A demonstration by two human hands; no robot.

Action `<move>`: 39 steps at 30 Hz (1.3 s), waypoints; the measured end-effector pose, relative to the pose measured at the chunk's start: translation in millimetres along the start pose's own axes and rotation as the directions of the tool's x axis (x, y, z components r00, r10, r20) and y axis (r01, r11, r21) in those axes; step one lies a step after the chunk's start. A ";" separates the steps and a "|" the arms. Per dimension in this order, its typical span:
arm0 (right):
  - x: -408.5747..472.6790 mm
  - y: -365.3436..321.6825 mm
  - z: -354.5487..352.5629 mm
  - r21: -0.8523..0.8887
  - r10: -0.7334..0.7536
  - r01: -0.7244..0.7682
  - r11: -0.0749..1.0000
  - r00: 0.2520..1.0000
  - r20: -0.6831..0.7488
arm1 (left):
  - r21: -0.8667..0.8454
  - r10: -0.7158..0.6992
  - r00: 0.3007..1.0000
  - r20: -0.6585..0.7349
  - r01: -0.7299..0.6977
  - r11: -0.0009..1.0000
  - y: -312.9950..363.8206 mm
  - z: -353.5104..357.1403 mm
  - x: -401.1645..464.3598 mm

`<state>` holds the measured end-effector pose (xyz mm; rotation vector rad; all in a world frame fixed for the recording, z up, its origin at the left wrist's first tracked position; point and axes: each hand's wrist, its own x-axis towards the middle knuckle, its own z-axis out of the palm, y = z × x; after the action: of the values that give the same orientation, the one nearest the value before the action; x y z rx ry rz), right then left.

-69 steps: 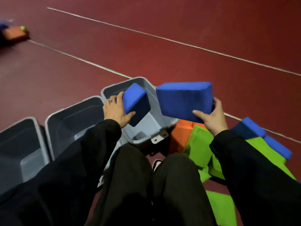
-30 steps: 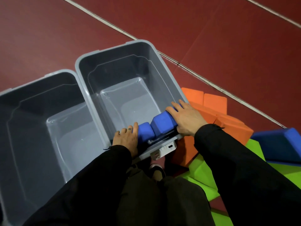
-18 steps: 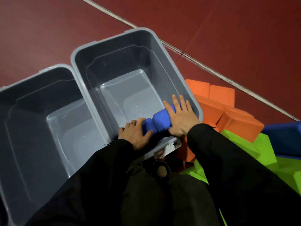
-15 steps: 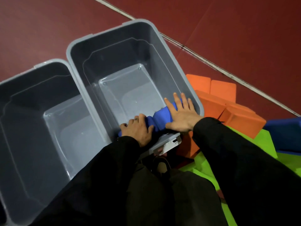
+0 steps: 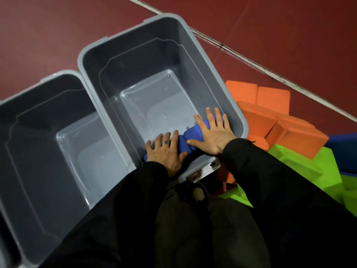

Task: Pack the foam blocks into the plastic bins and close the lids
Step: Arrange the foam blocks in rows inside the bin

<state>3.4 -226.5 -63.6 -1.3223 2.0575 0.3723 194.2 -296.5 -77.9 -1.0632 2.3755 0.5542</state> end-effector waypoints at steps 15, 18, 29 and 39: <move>-81.6 25.1 -5.8 0.231 -0.030 0.128 0.964 0.922 -0.386 | -0.057 0.089 0.988 -0.124 -0.097 0.994 9.5 -10.7 -25.9; -114.1 39.3 5.1 0.347 0.064 0.133 0.928 0.862 -0.503 | -0.033 0.160 0.959 -0.235 -0.173 0.984 29.3 -13.0 -38.2; -266.0 164.4 112.4 0.901 0.780 -0.139 0.412 0.565 -0.270 | 0.251 0.547 0.826 0.137 -0.563 0.787 187.6 -75.1 -51.9; -340.5 155.6 235.2 0.958 0.750 -0.286 0.028 0.640 0.169 | 0.366 0.602 0.762 0.241 -0.645 0.671 306.7 20.4 -63.5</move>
<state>46.4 212.3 -31.2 0.2936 2.3185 -0.8967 0.7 -59.7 -7.2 0.0115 2.5687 0.2558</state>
